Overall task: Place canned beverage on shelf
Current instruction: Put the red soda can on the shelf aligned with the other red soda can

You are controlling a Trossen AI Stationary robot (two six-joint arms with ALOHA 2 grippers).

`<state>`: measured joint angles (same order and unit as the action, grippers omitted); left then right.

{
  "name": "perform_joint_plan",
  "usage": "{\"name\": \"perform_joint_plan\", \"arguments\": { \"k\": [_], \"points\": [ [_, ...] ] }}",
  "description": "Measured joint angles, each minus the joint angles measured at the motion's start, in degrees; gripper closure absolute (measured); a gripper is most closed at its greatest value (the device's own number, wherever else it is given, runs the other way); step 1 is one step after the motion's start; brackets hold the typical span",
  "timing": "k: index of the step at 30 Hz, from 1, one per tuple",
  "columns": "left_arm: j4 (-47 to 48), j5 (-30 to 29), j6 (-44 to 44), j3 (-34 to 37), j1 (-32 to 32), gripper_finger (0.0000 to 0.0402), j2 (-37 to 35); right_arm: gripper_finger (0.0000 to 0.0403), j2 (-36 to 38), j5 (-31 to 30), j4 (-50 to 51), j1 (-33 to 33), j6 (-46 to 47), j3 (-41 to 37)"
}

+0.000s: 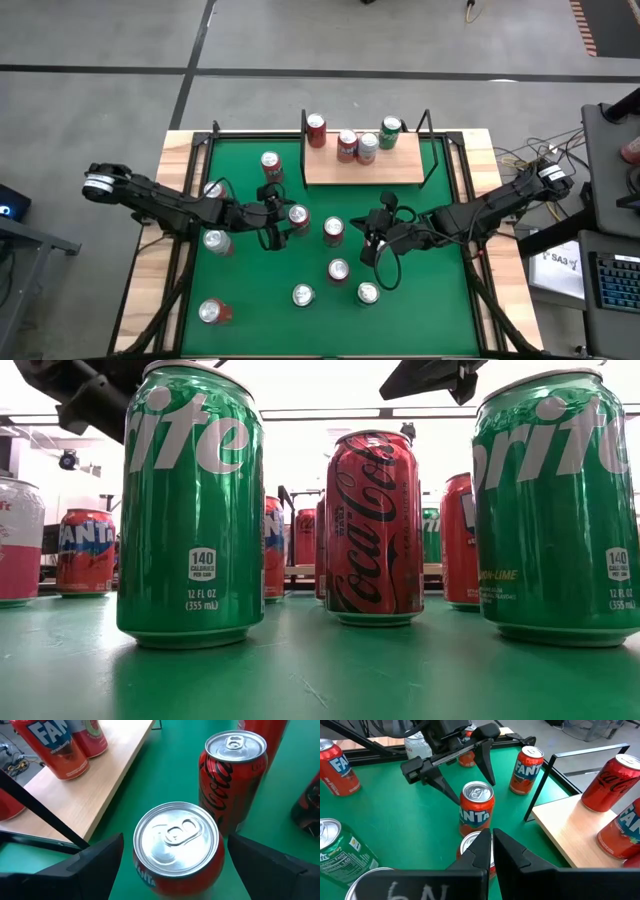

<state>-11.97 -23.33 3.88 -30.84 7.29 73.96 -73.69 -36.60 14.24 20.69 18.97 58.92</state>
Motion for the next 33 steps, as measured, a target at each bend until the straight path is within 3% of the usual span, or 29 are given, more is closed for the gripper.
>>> {"name": "perform_joint_plan", "arguments": {
  "k": [23,33],
  "points": [
    [-8.1,0.0,3.1,4.1,0.0,0.0061,0.0,0.0394,0.0,0.0,0.0,0.0,0.1,0.0],
    [-13.7,0.2,3.1,3.2,-0.1,0.0061,7.8,0.0394,0.0,0.0,-0.2,0.0,0.0,0.0]
  ]
}}
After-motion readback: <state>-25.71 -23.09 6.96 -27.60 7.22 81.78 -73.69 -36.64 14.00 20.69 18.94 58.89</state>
